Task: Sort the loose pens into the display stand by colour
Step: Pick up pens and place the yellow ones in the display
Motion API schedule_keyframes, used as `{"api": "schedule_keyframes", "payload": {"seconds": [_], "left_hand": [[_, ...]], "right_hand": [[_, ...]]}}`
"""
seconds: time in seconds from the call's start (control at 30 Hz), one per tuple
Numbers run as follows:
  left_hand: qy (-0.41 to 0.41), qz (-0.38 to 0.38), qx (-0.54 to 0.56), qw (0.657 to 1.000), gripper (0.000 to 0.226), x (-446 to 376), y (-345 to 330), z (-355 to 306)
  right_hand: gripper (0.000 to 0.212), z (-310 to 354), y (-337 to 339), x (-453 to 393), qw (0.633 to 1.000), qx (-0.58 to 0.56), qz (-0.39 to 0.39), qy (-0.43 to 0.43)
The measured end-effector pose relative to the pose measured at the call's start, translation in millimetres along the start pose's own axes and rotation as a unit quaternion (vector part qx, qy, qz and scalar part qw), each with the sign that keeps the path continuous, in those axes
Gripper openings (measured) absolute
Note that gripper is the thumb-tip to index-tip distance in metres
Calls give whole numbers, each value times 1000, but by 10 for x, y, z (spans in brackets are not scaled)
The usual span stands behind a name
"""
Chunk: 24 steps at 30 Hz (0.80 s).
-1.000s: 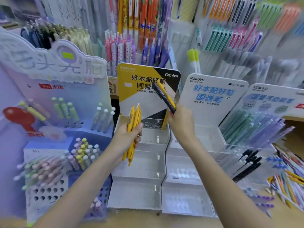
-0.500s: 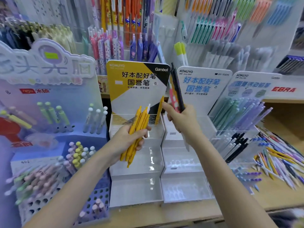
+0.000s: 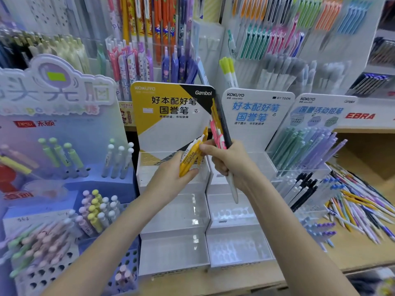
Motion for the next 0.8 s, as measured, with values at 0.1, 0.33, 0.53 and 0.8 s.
{"api": "schedule_keyframes", "payload": {"seconds": [0.1, 0.33, 0.53, 0.8], "left_hand": [[-18, 18, 30, 999, 20, -15, 24, -1], [58, 15, 211, 976, 16, -58, 41, 122], [43, 6, 175, 984, 17, -160, -15, 33], [100, 20, 369, 924, 11, -63, 86, 74]], "right_hand": [[9, -58, -14, -65, 999, -25, -6, -24], [16, 161, 82, -179, 996, 2, -80, 32], [13, 94, -120, -120, 996, 80, -37, 24], [12, 99, 59, -170, 997, -12, -81, -9]]}}
Point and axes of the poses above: each hand's wrist, its own x-axis away from the middle knuckle, its own y-axis out of the back of the hand, z = x × y, the point moved 1 cm from there along -x, towards the middle knuckle, and after that the axes turned 2 degrees about -x, right-handed, at the moved point
